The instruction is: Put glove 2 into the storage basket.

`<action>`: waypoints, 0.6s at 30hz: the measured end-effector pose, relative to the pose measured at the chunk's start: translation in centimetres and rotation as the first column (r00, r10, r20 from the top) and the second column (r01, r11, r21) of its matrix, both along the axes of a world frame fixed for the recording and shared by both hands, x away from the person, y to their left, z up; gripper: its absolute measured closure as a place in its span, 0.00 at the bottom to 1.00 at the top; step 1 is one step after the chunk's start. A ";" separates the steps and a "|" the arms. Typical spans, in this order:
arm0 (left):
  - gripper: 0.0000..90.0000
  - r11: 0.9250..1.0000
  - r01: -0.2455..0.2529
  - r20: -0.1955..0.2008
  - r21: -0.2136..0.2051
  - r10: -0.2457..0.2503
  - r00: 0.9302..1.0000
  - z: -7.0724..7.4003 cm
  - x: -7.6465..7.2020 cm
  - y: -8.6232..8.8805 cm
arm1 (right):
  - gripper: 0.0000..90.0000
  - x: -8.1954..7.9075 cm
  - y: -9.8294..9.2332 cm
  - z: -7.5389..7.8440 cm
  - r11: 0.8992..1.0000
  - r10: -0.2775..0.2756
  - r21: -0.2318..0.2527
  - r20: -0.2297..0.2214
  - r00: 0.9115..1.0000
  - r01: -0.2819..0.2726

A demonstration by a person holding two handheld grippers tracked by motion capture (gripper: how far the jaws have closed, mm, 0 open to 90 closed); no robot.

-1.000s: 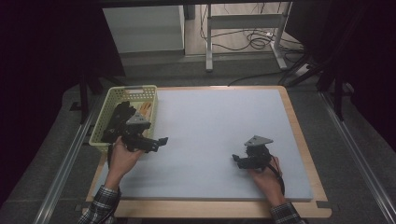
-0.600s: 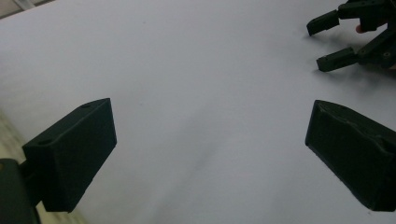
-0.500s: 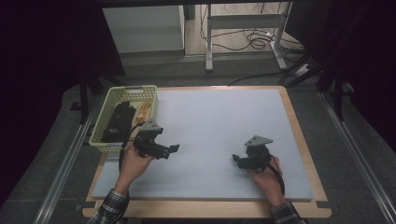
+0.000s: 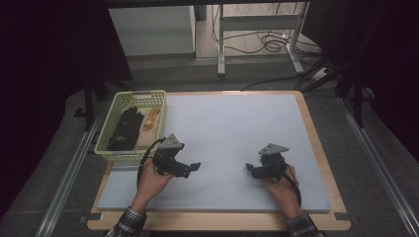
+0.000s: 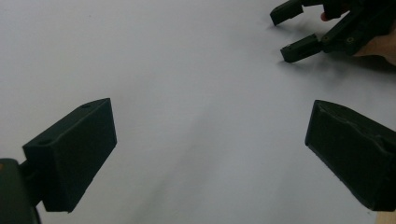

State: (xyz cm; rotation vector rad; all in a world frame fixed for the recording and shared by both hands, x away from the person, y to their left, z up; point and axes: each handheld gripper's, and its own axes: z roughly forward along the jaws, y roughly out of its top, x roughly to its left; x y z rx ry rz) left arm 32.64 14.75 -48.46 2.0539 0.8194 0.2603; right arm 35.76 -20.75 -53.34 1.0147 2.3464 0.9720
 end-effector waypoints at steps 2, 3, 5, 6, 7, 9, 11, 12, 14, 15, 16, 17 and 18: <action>0.03 1.000 0.007 0.005 0.000 -0.007 1.000 -0.1 -0.2 -0.3 | 0.23 0.0 0.0 0.0 1.000 0.000 0.000 0.000 1.000 0.000; 0.03 1.000 0.012 0.006 0.001 -0.012 1.000 -0.2 -0.3 -0.5 | 0.23 0.0 0.0 0.0 1.000 0.000 0.000 0.000 1.000 0.000; 0.03 1.000 0.021 0.010 0.007 -0.021 1.000 -0.3 -0.6 -0.8 | 0.23 0.0 0.0 0.0 1.000 0.000 0.000 0.000 1.000 0.000; 0.03 1.000 0.023 0.011 0.009 -0.023 1.000 -0.3 -0.7 -0.9 | 0.23 0.0 0.0 0.0 1.000 0.000 0.000 0.000 1.000 0.000; 0.03 1.000 0.024 0.012 0.010 -0.024 1.000 -0.4 -0.8 -1.0 | 0.23 0.0 0.0 0.0 1.000 0.000 0.000 0.000 1.000 0.000; 0.03 0.999 0.034 0.010 0.010 -0.034 0.999 -0.6 -0.9 -1.2 | 0.23 0.0 0.0 0.0 1.000 0.000 0.000 0.001 1.000 0.000; 0.03 0.999 0.036 0.011 0.013 -0.036 0.999 -0.8 -1.1 -1.4 | 0.23 0.0 0.0 0.0 1.000 0.000 0.000 0.001 1.000 0.000; 0.03 0.999 0.039 0.011 0.016 -0.039 0.999 -0.9 -1.2 -1.5 | 0.23 0.0 0.0 0.0 1.000 0.000 0.000 0.001 1.000 0.000; 0.03 0.999 0.041 0.010 0.020 -0.042 0.999 -1.2 -1.3 -1.6 | 0.23 0.0 0.0 0.0 1.000 0.000 0.000 0.000 1.000 0.000; 0.03 0.999 0.043 0.009 0.022 -0.043 0.999 -1.4 -1.4 -1.7 | 0.23 0.0 0.0 0.0 1.000 0.000 0.000 0.000 1.000 0.000; 0.03 0.999 0.044 0.007 0.025 -0.044 0.999 -1.6 -1.4 -1.8 | 0.23 0.0 0.0 0.0 1.000 0.000 0.000 0.001 1.000 0.000; 0.03 0.999 0.043 0.006 0.026 -0.043 0.999 -1.8 -1.5 -1.9 | 0.23 0.0 0.0 0.0 1.000 0.000 -0.001 0.001 1.000 0.000; 0.03 0.999 0.044 0.004 0.028 -0.045 0.999 -2.0 -1.5 -1.9 | 0.23 0.0 0.0 0.0 1.000 0.000 0.000 0.001 1.000 0.000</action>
